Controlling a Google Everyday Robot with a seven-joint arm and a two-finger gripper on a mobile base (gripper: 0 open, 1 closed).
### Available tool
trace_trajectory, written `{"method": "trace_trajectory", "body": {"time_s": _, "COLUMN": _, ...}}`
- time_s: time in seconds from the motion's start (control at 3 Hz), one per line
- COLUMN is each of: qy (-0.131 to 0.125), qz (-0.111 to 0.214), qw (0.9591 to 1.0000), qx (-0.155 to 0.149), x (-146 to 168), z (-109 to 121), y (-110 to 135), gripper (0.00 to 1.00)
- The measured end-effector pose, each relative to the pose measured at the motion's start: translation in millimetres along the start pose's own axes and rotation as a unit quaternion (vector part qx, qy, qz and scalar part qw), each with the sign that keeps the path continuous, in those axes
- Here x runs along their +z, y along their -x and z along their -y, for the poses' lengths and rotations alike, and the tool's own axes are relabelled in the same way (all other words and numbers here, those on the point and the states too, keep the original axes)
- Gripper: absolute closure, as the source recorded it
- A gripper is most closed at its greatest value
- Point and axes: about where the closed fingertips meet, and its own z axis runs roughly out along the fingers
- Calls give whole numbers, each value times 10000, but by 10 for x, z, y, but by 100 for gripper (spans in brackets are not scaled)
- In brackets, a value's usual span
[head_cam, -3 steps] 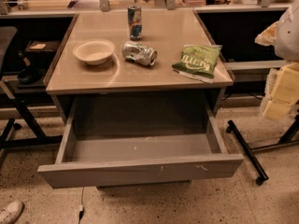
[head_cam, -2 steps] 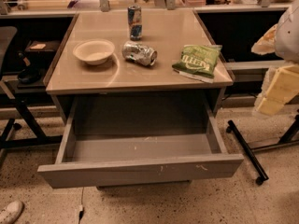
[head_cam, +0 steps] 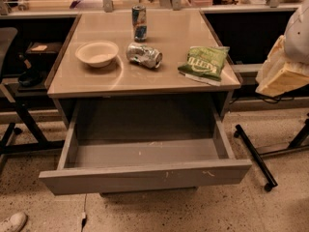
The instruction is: Close top drawer
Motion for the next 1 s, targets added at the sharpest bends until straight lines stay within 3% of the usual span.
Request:
{"method": "trace_trajectory", "body": {"time_s": 0.33, "qy": 0, "qz": 0, "qw": 10000, "qx": 0, "x": 0, "z": 0, "y": 0, "gripper": 88}}
{"method": "trace_trajectory", "body": {"time_s": 0.67, "qy": -5, "qz": 2, "qw": 10000, "qx": 0, "x": -3, "z": 1, "y": 1, "gripper": 100}}
{"method": "trace_trajectory", "body": {"time_s": 1.0, "qy": 188, "qz": -61, "qw": 9997, "qx": 114, "x": 90, "z": -302, "y": 10, "gripper": 100}}
